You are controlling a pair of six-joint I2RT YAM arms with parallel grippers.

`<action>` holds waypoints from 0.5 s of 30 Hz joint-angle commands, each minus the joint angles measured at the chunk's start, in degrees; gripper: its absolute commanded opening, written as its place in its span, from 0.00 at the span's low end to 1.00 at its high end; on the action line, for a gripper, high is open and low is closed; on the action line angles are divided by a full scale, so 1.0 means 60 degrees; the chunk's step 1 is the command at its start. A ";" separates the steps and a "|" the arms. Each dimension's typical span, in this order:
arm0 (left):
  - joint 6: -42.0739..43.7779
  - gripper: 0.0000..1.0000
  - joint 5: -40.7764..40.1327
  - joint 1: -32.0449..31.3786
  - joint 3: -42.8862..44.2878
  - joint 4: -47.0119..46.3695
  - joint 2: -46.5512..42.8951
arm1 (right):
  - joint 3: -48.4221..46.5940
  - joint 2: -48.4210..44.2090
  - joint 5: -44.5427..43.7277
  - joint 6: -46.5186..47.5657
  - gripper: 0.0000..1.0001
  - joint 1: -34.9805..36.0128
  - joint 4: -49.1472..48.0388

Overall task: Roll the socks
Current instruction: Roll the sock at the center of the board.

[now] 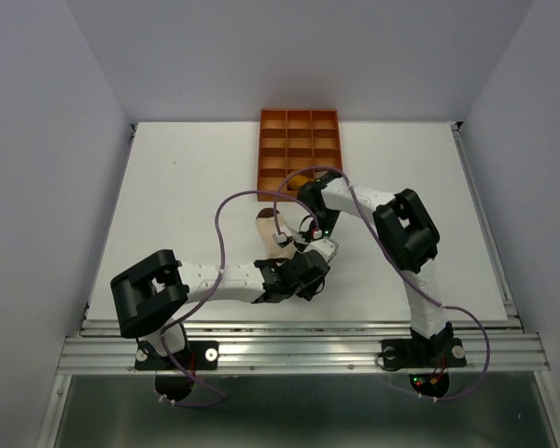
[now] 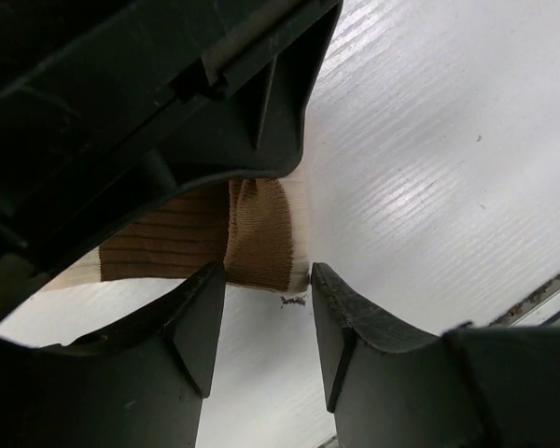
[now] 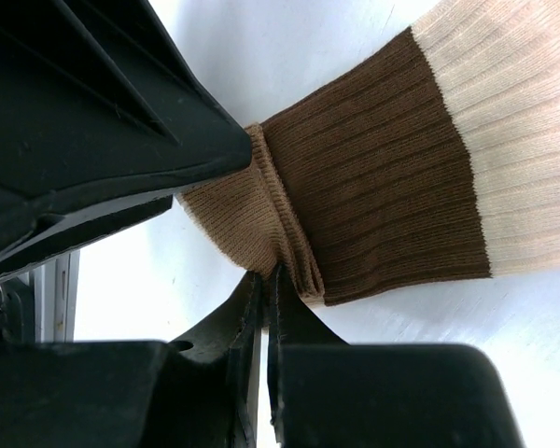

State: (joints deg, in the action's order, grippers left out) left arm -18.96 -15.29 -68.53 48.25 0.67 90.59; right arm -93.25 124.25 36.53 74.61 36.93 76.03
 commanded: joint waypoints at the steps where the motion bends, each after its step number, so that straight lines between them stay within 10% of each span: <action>1: 0.0187 0.51 0.0380 -0.0033 0.0249 -0.0038 0.0561 | 0.0014 -0.0126 0.0752 0.0060 0.01 0.0174 0.0585; 7: 0.0157 0.45 0.0687 -0.0033 0.0279 -0.0313 0.0708 | -0.0044 -0.0141 0.1074 0.0104 0.01 0.0086 0.0571; 15: 0.0172 0.00 0.1302 -0.0033 0.0367 -0.0507 0.1000 | -0.0073 -0.0244 0.1293 0.0178 0.01 -0.0001 0.0527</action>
State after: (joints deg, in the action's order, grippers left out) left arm -20.45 -16.53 -67.44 49.17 -1.04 92.88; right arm -92.79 124.25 36.25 77.47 35.33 76.71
